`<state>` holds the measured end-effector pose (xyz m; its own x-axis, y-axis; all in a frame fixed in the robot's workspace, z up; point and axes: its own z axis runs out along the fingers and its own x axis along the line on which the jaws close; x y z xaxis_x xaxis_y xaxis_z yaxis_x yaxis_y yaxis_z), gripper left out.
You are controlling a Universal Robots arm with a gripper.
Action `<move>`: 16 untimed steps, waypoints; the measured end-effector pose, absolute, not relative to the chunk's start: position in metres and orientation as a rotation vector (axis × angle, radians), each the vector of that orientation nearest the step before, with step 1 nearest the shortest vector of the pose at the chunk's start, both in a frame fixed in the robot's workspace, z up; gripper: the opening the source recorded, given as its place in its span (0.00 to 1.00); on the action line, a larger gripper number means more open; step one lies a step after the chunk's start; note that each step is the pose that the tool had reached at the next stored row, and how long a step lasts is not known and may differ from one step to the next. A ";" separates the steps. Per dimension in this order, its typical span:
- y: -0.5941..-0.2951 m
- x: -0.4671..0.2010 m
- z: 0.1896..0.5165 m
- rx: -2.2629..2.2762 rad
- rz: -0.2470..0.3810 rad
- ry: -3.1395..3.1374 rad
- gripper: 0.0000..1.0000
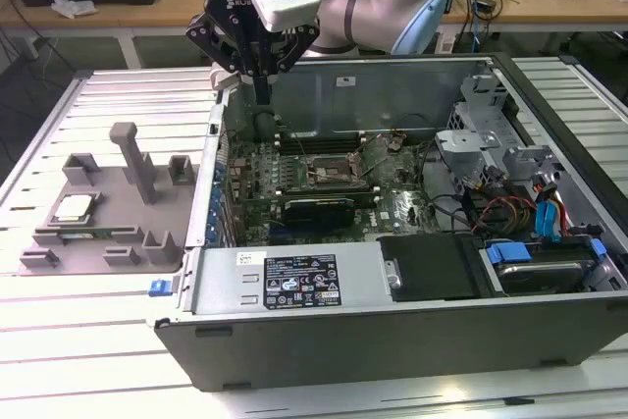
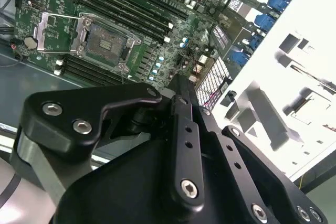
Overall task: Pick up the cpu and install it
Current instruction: 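Reach for the cpu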
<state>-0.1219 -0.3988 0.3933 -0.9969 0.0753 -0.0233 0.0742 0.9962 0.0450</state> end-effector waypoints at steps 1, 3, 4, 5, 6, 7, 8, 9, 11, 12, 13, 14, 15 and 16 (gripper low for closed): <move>-0.399 -0.122 0.393 0.117 0.069 3.114 0.11; -0.399 -0.122 0.393 0.117 0.069 3.114 0.11; -0.399 -0.122 0.393 0.117 0.069 3.114 0.11; -0.399 -0.122 0.393 0.117 0.069 3.114 0.11; -0.399 -0.123 0.393 0.117 0.069 3.114 0.11; -0.399 -0.124 0.393 0.117 0.069 3.114 0.11; -0.399 -0.125 0.393 0.117 0.069 3.114 0.11; -0.399 -0.127 0.393 0.117 0.069 3.114 0.11; -0.399 -0.130 0.393 0.117 0.069 3.114 0.11; -0.399 -0.132 0.393 0.117 0.069 3.114 0.11; -0.399 -0.133 0.393 0.117 0.069 3.114 0.11; -0.399 -0.134 0.393 0.117 0.069 3.114 0.11; -0.399 -0.135 0.393 0.117 0.069 3.114 0.11; -0.399 -0.138 0.393 0.116 0.069 3.114 0.11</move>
